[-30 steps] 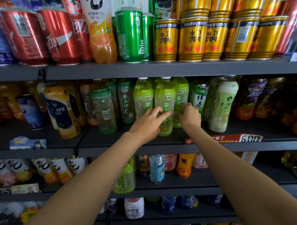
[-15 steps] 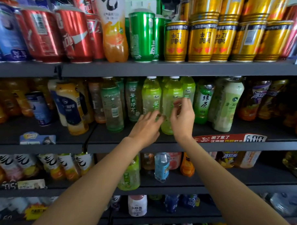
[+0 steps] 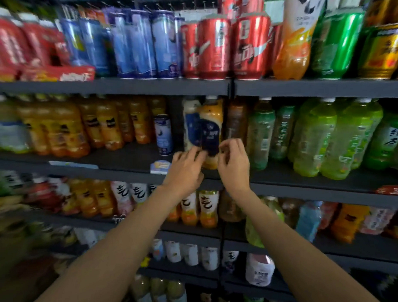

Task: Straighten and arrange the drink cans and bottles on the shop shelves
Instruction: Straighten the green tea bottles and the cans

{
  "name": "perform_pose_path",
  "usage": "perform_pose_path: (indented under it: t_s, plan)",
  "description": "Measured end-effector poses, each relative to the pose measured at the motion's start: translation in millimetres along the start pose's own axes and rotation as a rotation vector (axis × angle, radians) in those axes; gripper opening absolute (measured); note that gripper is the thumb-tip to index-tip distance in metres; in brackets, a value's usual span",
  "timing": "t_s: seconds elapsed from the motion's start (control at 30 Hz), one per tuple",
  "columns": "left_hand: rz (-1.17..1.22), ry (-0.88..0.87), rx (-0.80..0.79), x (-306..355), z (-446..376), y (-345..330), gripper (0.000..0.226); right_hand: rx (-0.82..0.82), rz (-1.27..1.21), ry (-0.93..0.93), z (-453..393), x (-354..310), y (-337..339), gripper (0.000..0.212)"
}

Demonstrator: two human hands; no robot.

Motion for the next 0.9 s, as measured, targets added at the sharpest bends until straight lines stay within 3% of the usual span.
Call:
perform_pose_path:
  t_s: [0.13, 0.27, 0.37, 0.5, 0.63, 0.77, 0.9]
  plan:
    - [0.069, 0.1, -0.016, -83.1, 21.0, 8.2, 0.052, -0.083, -0.012, -0.072, 4.0, -43.2, -68.5, 0.022]
    - [0.203, 0.216, -0.021, -152.4, 25.5, 18.1, 0.06, -0.334, 0.054, -0.144, -11.5, -62.1, -138.8, 0.06]
    - [0.281, 0.251, -0.019, -189.0, 18.9, 18.4, 0.065, -0.467, 0.119, -0.21, -32.7, -66.5, -180.4, 0.076]
    - [0.332, 0.242, -0.018, -221.2, 1.6, 13.9, 0.068, -0.466, 0.121, -0.41, -65.1, -45.1, -213.0, 0.088]
    - [0.348, 0.221, 0.007, -247.0, -15.9, 5.4, 0.068, -0.399, 0.118, -0.489, -78.1, -24.5, -233.1, 0.078]
    - [0.396, 0.193, -0.026, -264.1, -25.3, -5.6, 0.07, -0.128, 0.098, -0.389, -81.4, -37.3, -234.8, 0.048]
    - [0.417, 0.134, -0.135, -269.7, -25.3, -16.2, 0.077, -0.012, 0.117, -0.267, -70.7, -65.3, -231.8, 0.035]
Point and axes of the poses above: each hand's wrist, its own z-axis away from the middle knuckle, its own y-axis out of the back of the hand, x = y × z, the point moved 8 cm from there along -z, towards the middle knuckle, and after that the axes turned 7 degrees about y, right-handed, at the moved point
